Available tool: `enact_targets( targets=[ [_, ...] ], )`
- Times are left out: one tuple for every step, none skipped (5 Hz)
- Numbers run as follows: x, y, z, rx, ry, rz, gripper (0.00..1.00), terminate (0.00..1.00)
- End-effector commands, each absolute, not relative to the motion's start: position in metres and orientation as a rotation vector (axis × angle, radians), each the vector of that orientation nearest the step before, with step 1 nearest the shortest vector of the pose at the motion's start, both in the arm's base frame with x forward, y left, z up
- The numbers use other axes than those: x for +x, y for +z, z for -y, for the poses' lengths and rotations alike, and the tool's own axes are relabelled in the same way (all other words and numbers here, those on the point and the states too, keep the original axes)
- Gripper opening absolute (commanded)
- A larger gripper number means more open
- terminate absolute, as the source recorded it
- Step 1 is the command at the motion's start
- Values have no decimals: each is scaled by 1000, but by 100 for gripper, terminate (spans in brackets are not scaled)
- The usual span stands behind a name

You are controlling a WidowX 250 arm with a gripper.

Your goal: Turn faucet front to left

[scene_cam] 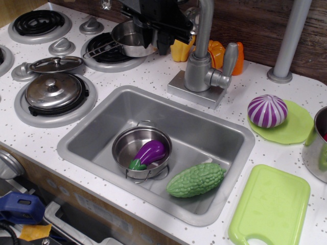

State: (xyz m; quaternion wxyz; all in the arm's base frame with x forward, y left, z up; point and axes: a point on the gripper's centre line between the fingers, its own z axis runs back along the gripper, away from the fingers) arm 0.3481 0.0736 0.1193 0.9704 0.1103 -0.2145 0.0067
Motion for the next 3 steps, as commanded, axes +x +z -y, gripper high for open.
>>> enact_targets(
  targets=[
    [373,140,-111,277,-103,504,0,0],
    [381,139,-124,278,-132,524,0,0],
    [395,141,-132,292,-158,545,0,0]
  ],
)
